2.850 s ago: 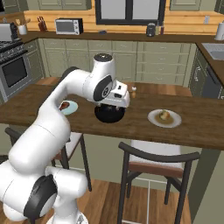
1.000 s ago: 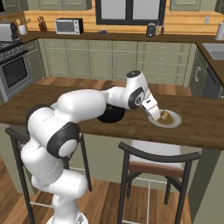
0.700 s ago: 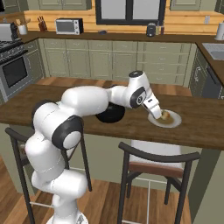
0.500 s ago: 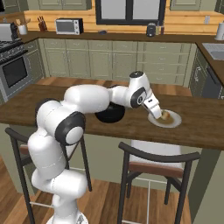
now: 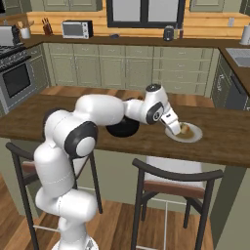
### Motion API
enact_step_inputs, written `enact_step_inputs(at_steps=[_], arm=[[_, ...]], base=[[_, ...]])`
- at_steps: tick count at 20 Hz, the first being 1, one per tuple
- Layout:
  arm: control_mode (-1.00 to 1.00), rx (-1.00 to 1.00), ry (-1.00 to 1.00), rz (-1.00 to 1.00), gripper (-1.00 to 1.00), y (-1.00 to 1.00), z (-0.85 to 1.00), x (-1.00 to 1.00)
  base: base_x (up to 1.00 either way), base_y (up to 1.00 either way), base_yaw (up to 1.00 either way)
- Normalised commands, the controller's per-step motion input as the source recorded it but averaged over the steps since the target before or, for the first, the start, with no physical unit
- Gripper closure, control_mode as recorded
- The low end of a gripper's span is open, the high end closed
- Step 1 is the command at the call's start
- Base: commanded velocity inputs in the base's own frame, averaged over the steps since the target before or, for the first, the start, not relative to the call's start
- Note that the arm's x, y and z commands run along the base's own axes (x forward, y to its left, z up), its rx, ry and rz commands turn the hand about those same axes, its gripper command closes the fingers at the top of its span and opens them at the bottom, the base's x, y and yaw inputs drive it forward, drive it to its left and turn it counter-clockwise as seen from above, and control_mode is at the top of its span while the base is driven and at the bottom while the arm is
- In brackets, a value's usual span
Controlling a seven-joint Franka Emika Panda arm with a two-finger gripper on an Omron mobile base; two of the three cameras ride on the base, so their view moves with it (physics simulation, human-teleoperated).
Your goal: Pick the chicken drumstick and onion from their plates and place them in the bowl. Then put the bowl in the fridge.
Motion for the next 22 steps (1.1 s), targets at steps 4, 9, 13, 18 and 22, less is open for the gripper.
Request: enact_step_inputs(at_steps=[4,9,13,18,22], arm=[[-1.0,-0.02,-0.01,0.05,-1.0,-0.01,0.0,0.42],[-1.0,-0.06,0.0,0.05,-1.0,0.0,-0.07,0.55],[-1.0,-0.02,0.0,0.06,-1.0,-0.12,-0.14,0.44],[-1.0,-0.02,0.0,0.06,-1.0,-0.2,-0.15,0.29],[-1.0,-0.03,0.0,0.06,-1.0,-0.24,-0.22,0.0]], base=[[0.0,0.0,0.0],[0.0,0.0,0.0],[0.0,0.0,0.0],[0.0,0.0,0.0],[0.0,0.0,0.0]])
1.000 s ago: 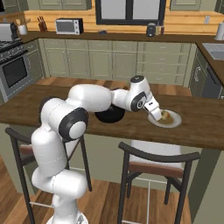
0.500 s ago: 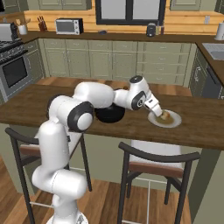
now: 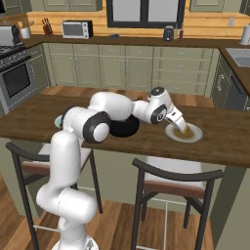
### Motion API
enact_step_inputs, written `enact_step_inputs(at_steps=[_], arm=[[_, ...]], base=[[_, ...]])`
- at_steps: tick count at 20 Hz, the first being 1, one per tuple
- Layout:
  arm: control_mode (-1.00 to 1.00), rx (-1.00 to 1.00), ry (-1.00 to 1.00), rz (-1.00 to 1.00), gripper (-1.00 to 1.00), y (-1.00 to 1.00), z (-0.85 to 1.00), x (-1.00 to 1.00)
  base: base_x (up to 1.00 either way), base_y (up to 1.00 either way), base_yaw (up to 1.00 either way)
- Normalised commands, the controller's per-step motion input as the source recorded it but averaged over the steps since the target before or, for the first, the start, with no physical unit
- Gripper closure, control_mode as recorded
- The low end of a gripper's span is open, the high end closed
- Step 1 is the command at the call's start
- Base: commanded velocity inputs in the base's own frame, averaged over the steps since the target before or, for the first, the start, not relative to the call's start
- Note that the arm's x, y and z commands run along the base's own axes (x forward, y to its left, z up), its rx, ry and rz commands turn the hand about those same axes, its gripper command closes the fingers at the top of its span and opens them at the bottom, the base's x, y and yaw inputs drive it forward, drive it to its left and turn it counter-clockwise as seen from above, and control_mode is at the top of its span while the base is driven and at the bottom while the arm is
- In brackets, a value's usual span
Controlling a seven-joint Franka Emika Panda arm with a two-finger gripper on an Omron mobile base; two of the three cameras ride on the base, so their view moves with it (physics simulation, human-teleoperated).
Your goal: Pick the chicken drumstick and onion from their plates and place them in the bowl. Then put the bowl in the fridge.
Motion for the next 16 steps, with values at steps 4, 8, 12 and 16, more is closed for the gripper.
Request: enact_step_inputs(at_steps=[4,8,12,16], arm=[[-1.0,-0.01,0.0,0.06,-1.0,-0.02,-0.29,0.22],[-1.0,0.0,0.0,0.05,-1.0,0.0,-0.24,0.31],[-1.0,-0.01,0.0,0.04,-1.0,-0.03,-0.04,0.15],[-1.0,-0.06,0.0,0.0,-1.0,-0.17,0.0,0.06]], base=[[0.0,0.0,0.0],[0.0,0.0,0.0],[0.0,0.0,0.0],[0.0,0.0,0.0]])
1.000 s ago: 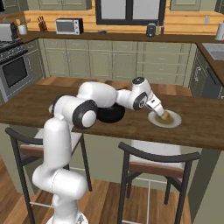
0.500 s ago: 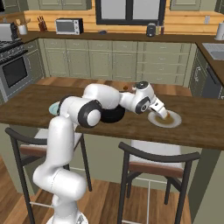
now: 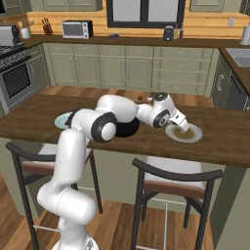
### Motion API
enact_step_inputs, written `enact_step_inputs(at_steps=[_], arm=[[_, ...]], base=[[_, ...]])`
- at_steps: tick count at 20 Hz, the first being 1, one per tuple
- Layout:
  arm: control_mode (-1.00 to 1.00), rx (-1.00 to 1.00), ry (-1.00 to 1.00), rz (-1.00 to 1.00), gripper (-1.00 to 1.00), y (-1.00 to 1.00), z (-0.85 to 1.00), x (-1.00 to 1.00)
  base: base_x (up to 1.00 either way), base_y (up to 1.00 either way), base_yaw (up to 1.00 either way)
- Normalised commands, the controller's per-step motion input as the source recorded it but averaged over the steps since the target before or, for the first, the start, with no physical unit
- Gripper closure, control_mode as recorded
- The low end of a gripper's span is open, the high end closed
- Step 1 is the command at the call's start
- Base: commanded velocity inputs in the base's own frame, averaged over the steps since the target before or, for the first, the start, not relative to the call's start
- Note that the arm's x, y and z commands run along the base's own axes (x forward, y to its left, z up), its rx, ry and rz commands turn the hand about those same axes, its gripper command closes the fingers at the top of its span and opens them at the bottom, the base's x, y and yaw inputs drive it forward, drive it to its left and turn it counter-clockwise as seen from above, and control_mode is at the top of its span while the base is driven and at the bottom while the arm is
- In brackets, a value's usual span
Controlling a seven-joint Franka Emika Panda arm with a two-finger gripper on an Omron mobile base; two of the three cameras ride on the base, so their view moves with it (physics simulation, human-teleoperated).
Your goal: Pick the chicken drumstick and onion from their plates and place them in the bowl. Then put the bowl in the fridge.
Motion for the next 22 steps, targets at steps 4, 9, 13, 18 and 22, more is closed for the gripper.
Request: enact_step_inputs(at_steps=[4,9,13,18,22], arm=[[-1.0,-0.07,0.0,0.0,-1.0,-0.14,-0.04,0.15],[-1.0,-0.04,0.0,0.03,-1.0,-0.01,-0.16,0.35],[-1.0,0.0,0.0,0.04,-1.0,-0.01,-0.18,0.21],[-1.0,0.0,0.0,0.04,-1.0,-0.05,-0.14,0.2],[-1.0,0.0,0.0,0.04,-1.0,-0.13,-0.09,0.18]], base=[[0.0,0.0,0.0],[0.0,0.0,0.0],[0.0,0.0,0.0],[0.0,0.0,0.0],[0.0,0.0,0.0]])
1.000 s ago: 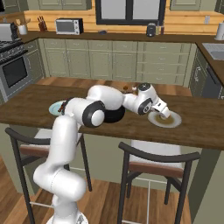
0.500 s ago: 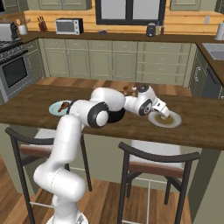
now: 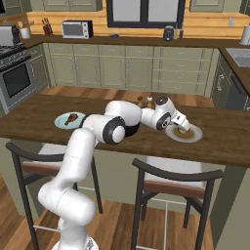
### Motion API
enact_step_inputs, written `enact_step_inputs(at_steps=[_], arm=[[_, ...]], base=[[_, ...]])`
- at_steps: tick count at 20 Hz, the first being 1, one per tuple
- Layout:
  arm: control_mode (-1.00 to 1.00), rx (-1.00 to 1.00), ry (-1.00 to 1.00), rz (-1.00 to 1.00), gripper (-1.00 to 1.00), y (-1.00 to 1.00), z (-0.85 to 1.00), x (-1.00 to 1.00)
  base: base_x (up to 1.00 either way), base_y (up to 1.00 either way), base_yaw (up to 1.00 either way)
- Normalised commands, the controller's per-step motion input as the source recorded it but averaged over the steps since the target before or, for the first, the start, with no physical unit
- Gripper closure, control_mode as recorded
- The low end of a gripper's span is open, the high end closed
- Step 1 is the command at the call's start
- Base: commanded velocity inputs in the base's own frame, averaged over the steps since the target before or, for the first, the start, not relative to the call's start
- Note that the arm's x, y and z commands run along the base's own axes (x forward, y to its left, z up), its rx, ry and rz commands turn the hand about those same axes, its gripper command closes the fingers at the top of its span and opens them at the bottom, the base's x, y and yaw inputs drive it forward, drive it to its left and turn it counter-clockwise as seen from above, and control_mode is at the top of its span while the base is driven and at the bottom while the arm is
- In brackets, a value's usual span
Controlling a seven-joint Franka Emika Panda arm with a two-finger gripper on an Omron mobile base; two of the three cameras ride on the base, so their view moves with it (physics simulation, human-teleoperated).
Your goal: Pick the chicken drumstick and onion from their plates and place them in the bowl. Then put the bowl in the fridge.
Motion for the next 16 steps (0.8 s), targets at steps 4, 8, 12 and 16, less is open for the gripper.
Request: enact_step_inputs(at_steps=[4,8,12,16], arm=[[-1.0,0.0,0.0,0.04,-1.0,-0.21,-0.08,0.21],[-1.0,0.0,0.0,0.02,-1.0,-0.22,-0.1,0.2],[-1.0,0.0,0.0,0.02,-1.0,-0.13,-0.15,0.19],[-1.0,0.0,0.0,0.03,-1.0,0.01,-0.42,0.18]], base=[[0.0,0.0,0.0],[0.0,0.0,0.0],[0.0,0.0,0.0],[0.0,0.0,0.0]])
